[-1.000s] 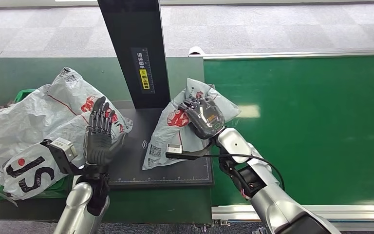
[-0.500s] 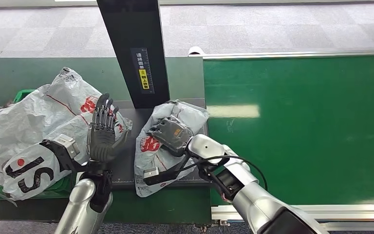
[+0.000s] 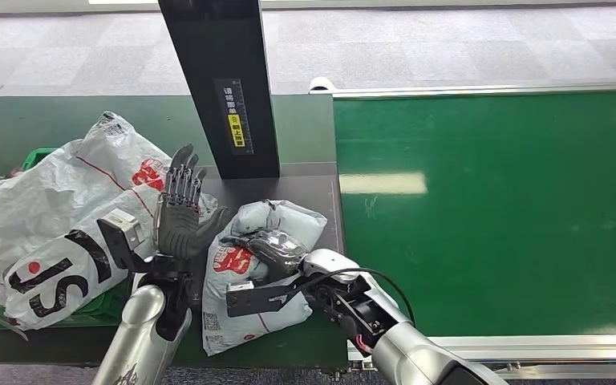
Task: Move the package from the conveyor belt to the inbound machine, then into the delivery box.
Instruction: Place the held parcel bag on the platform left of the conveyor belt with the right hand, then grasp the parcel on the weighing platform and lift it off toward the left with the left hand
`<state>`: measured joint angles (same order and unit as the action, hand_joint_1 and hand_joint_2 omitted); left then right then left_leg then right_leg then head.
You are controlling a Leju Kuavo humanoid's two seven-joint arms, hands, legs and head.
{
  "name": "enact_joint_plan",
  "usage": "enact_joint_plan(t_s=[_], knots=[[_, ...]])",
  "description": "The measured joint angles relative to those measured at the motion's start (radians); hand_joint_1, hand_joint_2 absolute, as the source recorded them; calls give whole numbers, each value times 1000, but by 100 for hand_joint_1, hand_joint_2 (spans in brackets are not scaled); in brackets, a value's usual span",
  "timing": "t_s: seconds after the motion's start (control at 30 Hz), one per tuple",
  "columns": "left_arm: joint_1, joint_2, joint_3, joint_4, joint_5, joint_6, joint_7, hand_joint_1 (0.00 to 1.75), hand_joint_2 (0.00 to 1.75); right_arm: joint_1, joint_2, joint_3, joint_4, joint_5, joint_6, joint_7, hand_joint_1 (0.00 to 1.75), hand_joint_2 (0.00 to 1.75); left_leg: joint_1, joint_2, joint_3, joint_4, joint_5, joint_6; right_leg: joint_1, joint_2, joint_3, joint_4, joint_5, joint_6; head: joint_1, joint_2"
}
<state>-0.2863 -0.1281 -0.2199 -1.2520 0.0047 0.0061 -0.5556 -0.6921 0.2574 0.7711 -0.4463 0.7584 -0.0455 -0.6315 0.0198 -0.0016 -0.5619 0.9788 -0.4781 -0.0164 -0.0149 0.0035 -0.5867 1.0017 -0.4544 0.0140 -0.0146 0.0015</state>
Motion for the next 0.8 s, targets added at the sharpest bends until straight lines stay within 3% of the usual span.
enact_joint_plan(t_s=[0.27,0.4,0.53,0.63,0.8], knots=[[13,-1,9,-8,-9,4,7,0,175,29,-20,-114,-54,-142,-240,86,0,175,0,0,-1,0,0,0,0,0,0,0,0,0,0,0],[17,-1,17,-15,-11,4,10,0,175,40,-42,-162,-107,-181,-268,93,0,175,0,0,-1,0,0,0,0,0,0,0,0,0,0,0],[18,-1,20,-16,-13,4,13,0,175,81,-77,-218,-200,-335,-181,80,0,175,0,-3,-1,0,0,0,0,-1,-1,0,0,0,0,0],[26,0,20,-15,-15,4,12,0,175,136,-129,-269,-287,-462,-61,64,0,175,0,-3,-2,0,0,0,0,-1,-1,0,0,0,0,0],[49,7,19,-16,-37,-1,5,0,175,232,-214,-357,-376,-607,54,14,0,175,0,-3,-2,1,-1,0,-1,-1,-1,0,0,0,0,0]])
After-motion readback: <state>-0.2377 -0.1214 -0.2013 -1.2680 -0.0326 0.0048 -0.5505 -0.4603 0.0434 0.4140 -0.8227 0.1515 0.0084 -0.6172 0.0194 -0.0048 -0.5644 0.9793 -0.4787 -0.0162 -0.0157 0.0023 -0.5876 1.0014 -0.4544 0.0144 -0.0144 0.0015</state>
